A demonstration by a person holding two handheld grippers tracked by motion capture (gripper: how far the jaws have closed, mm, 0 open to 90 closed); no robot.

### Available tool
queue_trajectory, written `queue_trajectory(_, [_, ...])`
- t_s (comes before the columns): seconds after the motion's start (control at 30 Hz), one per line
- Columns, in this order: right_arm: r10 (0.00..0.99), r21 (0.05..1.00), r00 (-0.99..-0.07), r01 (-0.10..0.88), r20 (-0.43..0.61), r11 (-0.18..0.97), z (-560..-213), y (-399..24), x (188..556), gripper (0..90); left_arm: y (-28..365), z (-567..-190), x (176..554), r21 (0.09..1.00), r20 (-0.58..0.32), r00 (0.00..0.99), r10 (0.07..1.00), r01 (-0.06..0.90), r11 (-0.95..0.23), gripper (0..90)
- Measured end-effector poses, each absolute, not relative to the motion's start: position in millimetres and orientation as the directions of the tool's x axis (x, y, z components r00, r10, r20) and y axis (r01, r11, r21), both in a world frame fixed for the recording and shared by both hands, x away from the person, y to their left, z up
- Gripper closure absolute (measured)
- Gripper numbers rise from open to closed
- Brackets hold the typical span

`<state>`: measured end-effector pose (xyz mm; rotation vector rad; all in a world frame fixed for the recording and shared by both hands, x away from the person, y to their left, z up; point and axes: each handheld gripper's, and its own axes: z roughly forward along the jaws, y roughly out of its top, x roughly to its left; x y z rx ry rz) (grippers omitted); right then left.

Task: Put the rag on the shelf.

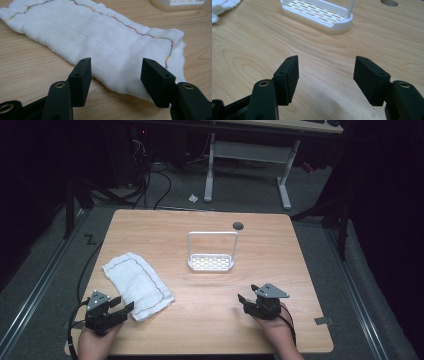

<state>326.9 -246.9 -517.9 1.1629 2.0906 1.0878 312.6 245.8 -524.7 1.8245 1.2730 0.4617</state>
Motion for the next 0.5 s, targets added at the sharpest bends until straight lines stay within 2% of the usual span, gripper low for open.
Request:
queue_trajectory(0.27, [0.867, 0.830, -0.499, 0.481, -0.007, 0.283, -523.2, -250.2, 325.6, 35.8, 246.5, -525.4, 314.4, 0.805, -0.155, 0.422, 0.893, 0.578, -0.133, 41.2])
queue_trajectory(0.5, [0.877, 0.836, -0.481, 0.481, 0.000, 0.264, -522.2, -254.2, 326.9, 36.4, 253.5, -526.0, 313.9, 0.807, -0.187, 0.409, 0.893, 0.583, -0.098, 40.1])
